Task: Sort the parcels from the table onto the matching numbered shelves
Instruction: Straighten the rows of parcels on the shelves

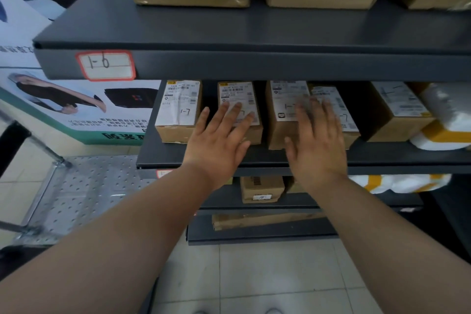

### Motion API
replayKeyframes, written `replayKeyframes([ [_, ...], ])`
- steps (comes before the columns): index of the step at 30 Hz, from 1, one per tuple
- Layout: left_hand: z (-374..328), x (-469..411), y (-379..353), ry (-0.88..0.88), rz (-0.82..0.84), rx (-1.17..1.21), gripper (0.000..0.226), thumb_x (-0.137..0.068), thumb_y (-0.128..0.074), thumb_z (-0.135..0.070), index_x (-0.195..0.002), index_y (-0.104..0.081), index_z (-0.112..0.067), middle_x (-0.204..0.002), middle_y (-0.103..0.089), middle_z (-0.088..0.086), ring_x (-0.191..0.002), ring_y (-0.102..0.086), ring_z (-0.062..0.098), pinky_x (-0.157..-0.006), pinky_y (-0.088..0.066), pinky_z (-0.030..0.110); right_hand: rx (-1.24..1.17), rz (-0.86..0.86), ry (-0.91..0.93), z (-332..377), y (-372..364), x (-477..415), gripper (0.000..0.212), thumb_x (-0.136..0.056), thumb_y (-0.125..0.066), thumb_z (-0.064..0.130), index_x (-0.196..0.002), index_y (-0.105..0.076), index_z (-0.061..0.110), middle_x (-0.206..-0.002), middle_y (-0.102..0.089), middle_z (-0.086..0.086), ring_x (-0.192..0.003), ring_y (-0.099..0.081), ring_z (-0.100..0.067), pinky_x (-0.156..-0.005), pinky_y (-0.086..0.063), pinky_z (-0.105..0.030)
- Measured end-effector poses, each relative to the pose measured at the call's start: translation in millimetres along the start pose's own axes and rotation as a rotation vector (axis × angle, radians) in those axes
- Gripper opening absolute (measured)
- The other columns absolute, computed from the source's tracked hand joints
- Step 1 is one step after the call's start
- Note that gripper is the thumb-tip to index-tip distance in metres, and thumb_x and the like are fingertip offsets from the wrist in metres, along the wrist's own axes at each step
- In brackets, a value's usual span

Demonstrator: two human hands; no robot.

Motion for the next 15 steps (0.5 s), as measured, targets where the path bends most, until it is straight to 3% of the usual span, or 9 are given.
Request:
replayKeyframes([
  [3,-16.3,-7.4,0.2,-0.024,-0.009,0.031,0.060,-0.096,-0.004,-0.046,-0.151,0.012,-0.030,-0.162,0.010,0.000,-0.147,0.015,0.019,-0.118,0.012,0.045,-0.129,0.217,-0.111,-19.2,0.7,-4.2,0.067,-0.096,-0.050,0.033,-0.153,-0.015,0.024,-0.160,-0.006,-0.011,-0.147,-0.009,-0.030,-0.116,-0.024,-0.049],
  [5,-25.7,-11.8,-0.9,-0.046,-0.019,0.029,0.061,-0.094,0.000,-0.047,-0.152,0.011,-0.030,-0.162,0.007,0.000,-0.148,0.013,0.020,-0.118,0.012,0.045,-0.162,0.275,-0.118,-21.8,1.2,-8.0,0.067,-0.098,-0.045,0.035,-0.153,-0.005,0.030,-0.161,0.004,-0.004,-0.146,-0.012,-0.028,-0.115,-0.027,-0.045],
  [8,-35.5,-18.3,-3.6,-0.058,-0.046,0.022,0.065,-0.090,0.008,-0.048,-0.152,0.008,-0.028,-0.163,0.001,0.002,-0.149,0.006,0.021,-0.118,0.010,0.045,-0.170,0.297,-0.053,-18.1,1.9,-16.7,0.068,-0.099,-0.042,0.038,-0.153,-0.001,0.029,-0.161,0.008,-0.004,-0.145,-0.014,-0.028,-0.117,-0.021,-0.041],
  [13,-49.8,-26.1,-4.2,-0.060,-0.095,0.075,0.062,-0.094,-0.007,-0.047,-0.152,-0.001,-0.026,-0.161,-0.013,0.005,-0.148,-0.008,0.024,-0.119,0.001,0.047,-0.076,0.184,-0.014,-35.5,7.6,-13.2,0.074,-0.096,-0.047,0.038,-0.154,-0.004,0.023,-0.161,0.002,-0.008,-0.148,-0.001,-0.025,-0.121,-0.006,-0.043],
  [15,-57.9,-29.2,0.5,-0.072,-0.115,0.085,0.061,-0.097,-0.011,-0.045,-0.153,0.000,-0.026,-0.162,-0.008,0.004,-0.149,-0.003,0.022,-0.119,0.004,0.046,-0.016,0.179,-0.063,-52.4,7.0,-5.4,0.073,-0.096,-0.046,0.038,-0.154,-0.004,0.021,-0.161,0.003,-0.010,-0.148,0.002,-0.027,-0.120,-0.004,-0.042],
])
Point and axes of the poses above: each hand's wrist, its own x-axis away from the middle knuckle, its own y-axis out of the back of the hand, z = x × y, the point moved 1 cm from there along -x, towards the middle knuckle
